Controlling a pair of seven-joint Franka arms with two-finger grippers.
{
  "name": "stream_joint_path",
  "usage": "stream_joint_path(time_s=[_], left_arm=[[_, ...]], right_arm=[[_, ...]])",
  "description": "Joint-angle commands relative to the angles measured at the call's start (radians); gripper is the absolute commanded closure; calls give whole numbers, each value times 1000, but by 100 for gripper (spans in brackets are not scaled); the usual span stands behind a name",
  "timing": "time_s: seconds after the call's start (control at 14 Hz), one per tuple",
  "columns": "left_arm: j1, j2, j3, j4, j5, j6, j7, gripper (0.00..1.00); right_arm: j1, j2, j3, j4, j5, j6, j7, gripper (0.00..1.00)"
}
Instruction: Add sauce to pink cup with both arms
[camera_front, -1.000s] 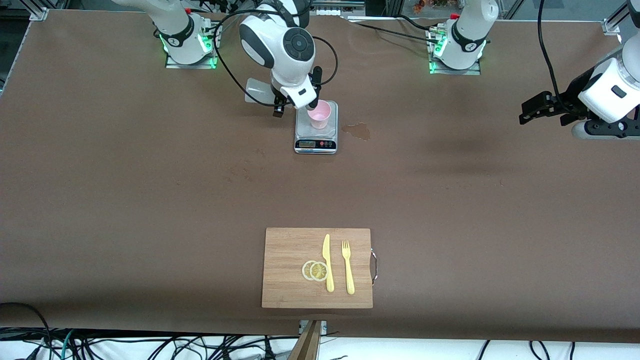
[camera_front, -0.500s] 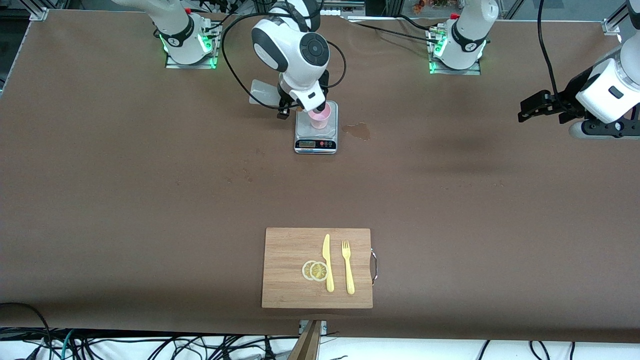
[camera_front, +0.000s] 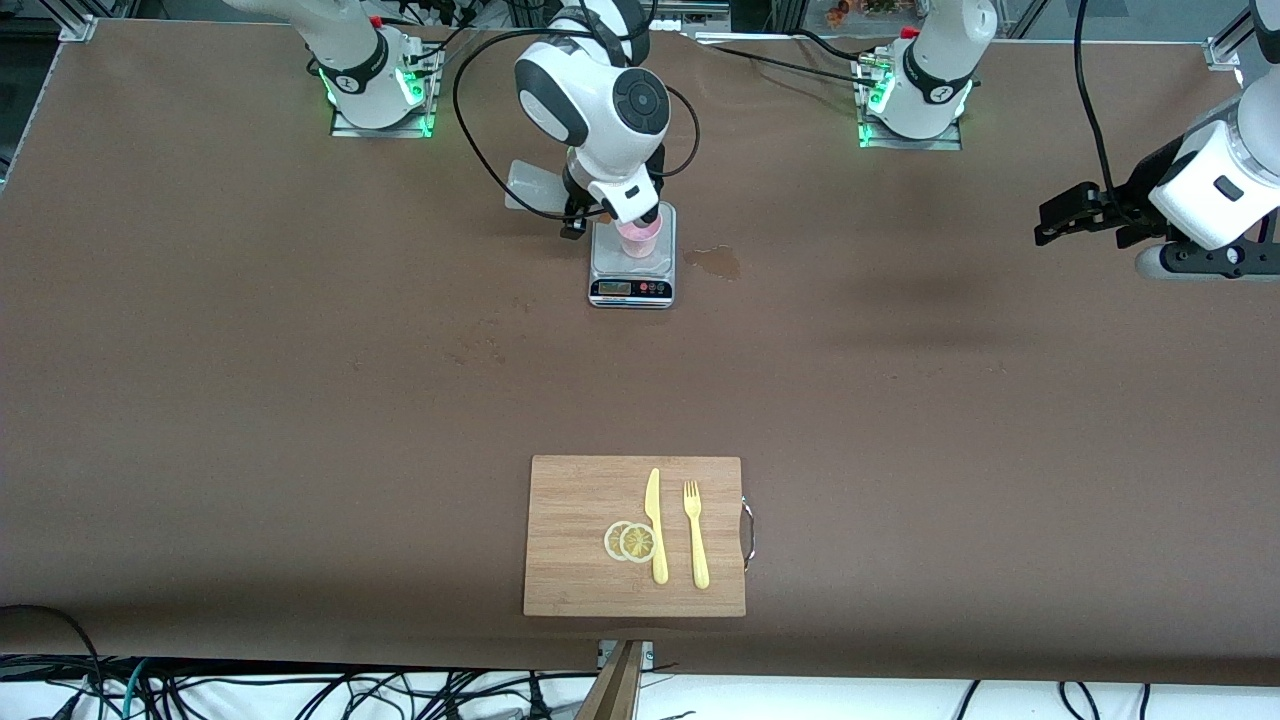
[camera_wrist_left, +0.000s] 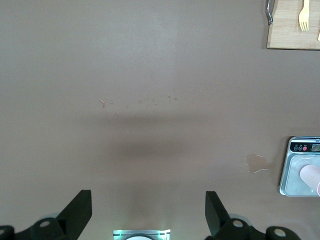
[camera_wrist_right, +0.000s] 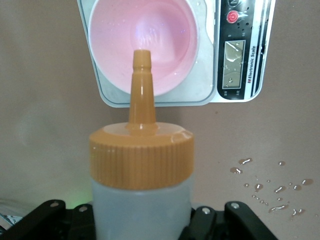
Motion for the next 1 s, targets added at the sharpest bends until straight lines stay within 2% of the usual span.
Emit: stream_joint_path(time_s=[0.0,0.14,0.36,0.64,0.93], left_arm=[[7,18,-7,35,-14,-27,-8,0],[7,18,-7,35,-14,-28,-8,0],[7,18,-6,35,-14,-36,-8,0],[7,18,-6,35,-14,-36,-6,0],[9,18,-4,36,-14,-36,-6,0]], right_arm=[[-3,-7,2,28,-12,-30,0,94],[-7,-21,2,27,-12,-30,-3,94],[-66,-65,3,25,3,-40,-60,94],[-161,-150,2,22,123,-39,-162,94],[-351,-248,3,11,287,-45,-395,94]])
